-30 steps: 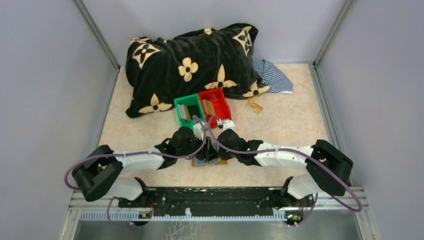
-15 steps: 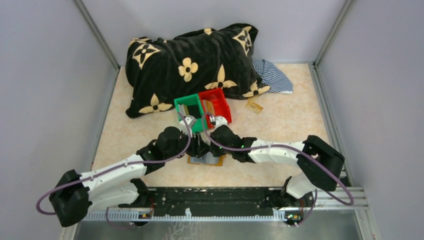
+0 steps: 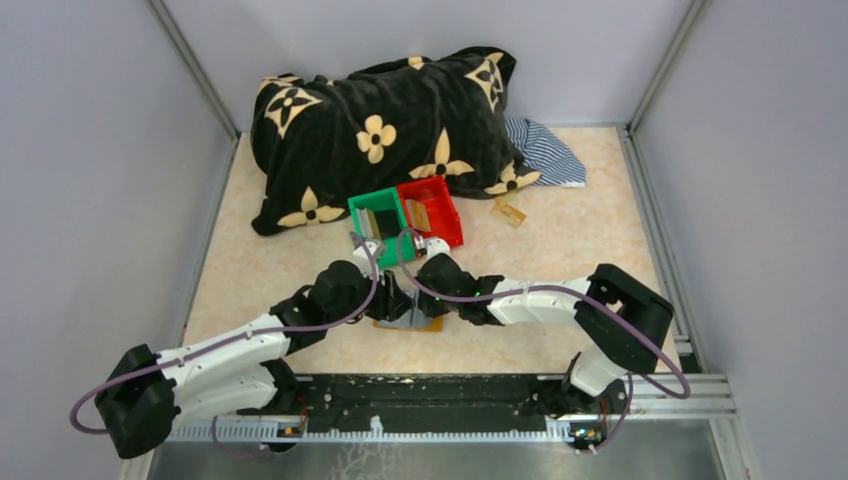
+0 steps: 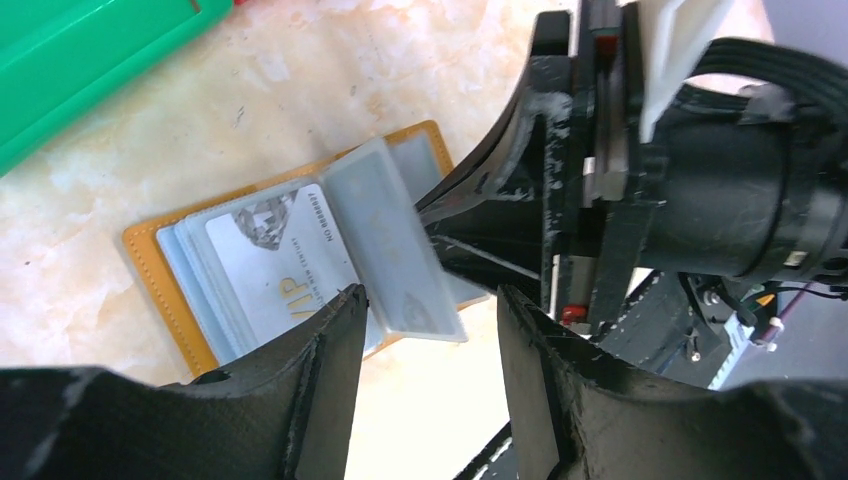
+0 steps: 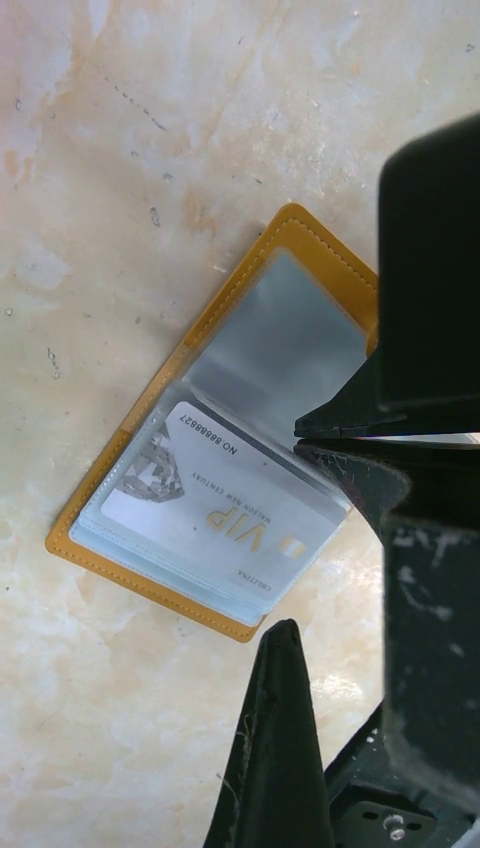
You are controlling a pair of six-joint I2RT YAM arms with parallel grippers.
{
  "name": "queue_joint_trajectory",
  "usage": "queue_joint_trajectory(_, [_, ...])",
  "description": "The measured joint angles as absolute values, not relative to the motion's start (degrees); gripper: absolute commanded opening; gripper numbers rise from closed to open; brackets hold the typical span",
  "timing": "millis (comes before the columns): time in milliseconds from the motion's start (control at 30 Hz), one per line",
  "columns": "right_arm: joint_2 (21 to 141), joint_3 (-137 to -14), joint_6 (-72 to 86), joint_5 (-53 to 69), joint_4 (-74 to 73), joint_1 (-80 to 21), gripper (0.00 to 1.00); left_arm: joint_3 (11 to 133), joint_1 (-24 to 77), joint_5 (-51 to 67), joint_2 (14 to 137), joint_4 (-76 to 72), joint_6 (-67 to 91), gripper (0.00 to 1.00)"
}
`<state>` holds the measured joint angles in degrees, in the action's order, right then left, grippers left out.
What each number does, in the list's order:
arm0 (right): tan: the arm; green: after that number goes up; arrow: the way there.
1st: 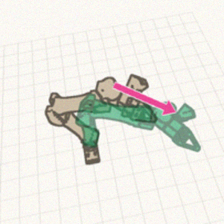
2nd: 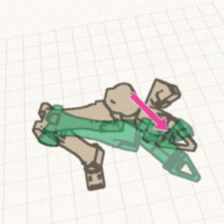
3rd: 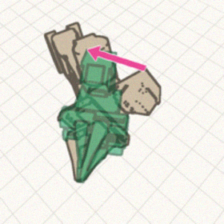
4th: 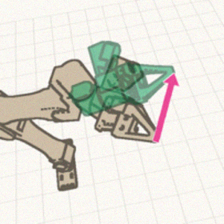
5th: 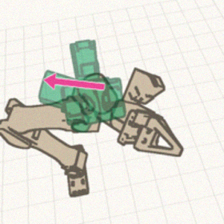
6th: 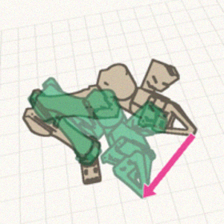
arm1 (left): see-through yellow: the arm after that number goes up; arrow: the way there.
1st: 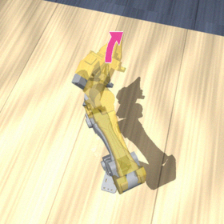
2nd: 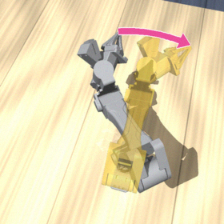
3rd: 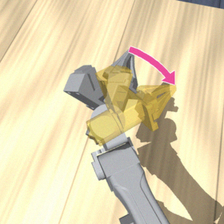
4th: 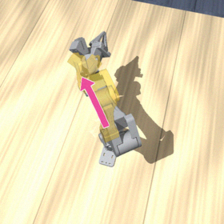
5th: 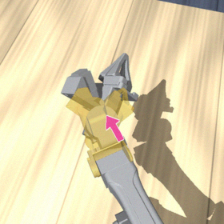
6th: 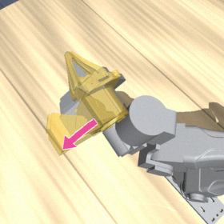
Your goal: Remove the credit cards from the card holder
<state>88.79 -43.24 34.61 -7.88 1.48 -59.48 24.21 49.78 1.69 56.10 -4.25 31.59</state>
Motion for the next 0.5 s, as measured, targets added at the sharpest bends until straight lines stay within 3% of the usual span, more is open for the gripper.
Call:
queue_joint_trajectory(167, [87.57, -42.72, 34.72, -10.0, -0.21, -59.48, 0.0, 22.13, 49.76, 0.54, 58.59, -5.67, 31.75, 0.56])
queue_joint_trajectory(500, [74.13, -39.75, 36.14, -15.84, -3.84, -59.46, 0.01, 18.7, 49.69, 1.48, 65.8, -12.16, 33.39, 0.53])
